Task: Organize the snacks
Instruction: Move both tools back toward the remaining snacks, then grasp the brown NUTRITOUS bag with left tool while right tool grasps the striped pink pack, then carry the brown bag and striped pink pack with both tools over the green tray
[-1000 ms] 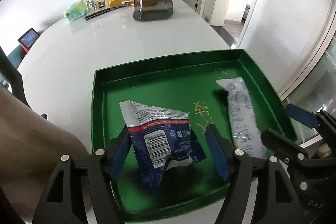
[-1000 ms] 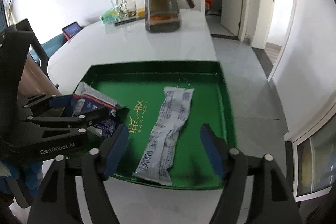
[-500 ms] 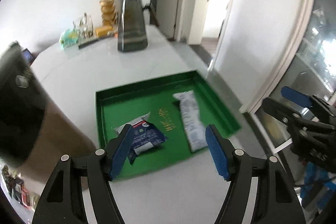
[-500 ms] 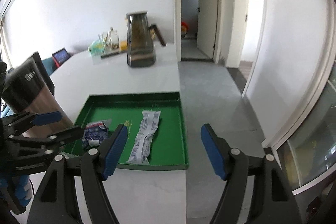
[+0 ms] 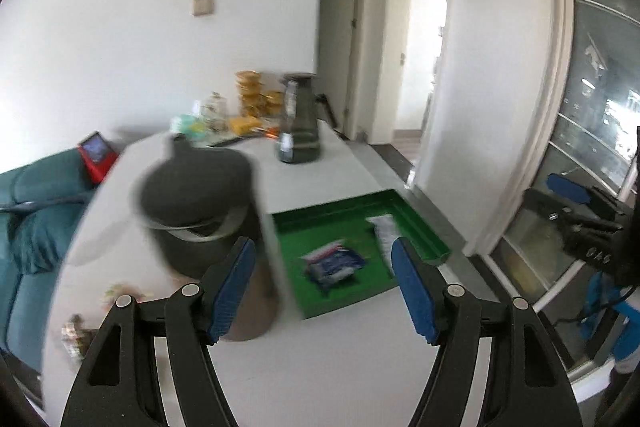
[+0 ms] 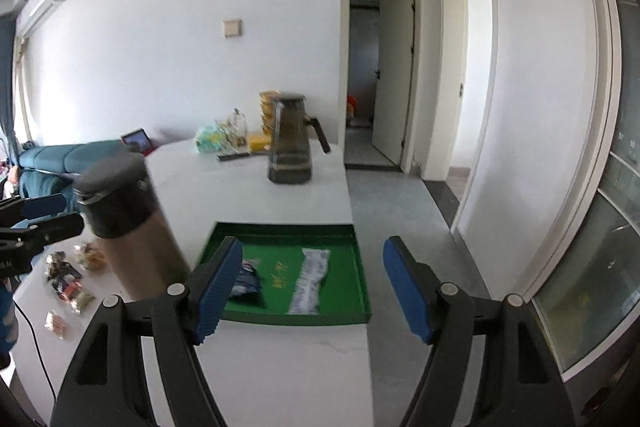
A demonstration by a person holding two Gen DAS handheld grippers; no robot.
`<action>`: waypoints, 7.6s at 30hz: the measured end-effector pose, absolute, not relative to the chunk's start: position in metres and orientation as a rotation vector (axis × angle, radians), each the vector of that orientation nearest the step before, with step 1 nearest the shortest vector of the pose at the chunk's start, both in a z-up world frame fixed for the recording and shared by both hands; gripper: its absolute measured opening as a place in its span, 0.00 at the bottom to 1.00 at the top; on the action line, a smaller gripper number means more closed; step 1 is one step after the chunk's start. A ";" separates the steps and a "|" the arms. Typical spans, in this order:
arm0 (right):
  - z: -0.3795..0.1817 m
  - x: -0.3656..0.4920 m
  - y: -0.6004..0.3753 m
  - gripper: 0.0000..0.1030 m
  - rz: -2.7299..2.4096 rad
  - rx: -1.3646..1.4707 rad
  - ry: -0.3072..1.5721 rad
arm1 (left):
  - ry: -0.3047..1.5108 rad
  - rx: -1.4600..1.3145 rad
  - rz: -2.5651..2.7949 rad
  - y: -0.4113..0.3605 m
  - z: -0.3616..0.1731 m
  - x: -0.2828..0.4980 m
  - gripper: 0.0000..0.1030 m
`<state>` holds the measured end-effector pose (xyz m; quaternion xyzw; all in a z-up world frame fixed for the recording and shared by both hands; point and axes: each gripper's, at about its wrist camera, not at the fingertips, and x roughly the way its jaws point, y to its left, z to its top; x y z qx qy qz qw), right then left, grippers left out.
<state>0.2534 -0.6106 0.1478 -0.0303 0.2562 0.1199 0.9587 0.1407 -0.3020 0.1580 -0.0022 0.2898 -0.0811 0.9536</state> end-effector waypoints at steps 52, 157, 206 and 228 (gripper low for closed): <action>0.018 0.122 -0.244 1.00 0.485 -0.045 0.863 | 0.949 -0.095 0.004 0.063 -0.007 0.102 0.68; -0.072 0.108 -0.158 0.52 0.887 -0.407 0.992 | 1.184 -0.382 0.040 0.088 -0.081 0.177 0.39; -0.053 0.112 -0.256 0.33 0.686 -0.191 1.056 | 1.311 -0.062 -0.218 0.016 -0.062 0.085 0.32; -0.003 0.162 -0.495 0.33 0.424 -0.160 0.967 | 1.231 0.145 -0.549 -0.267 -0.020 0.123 0.32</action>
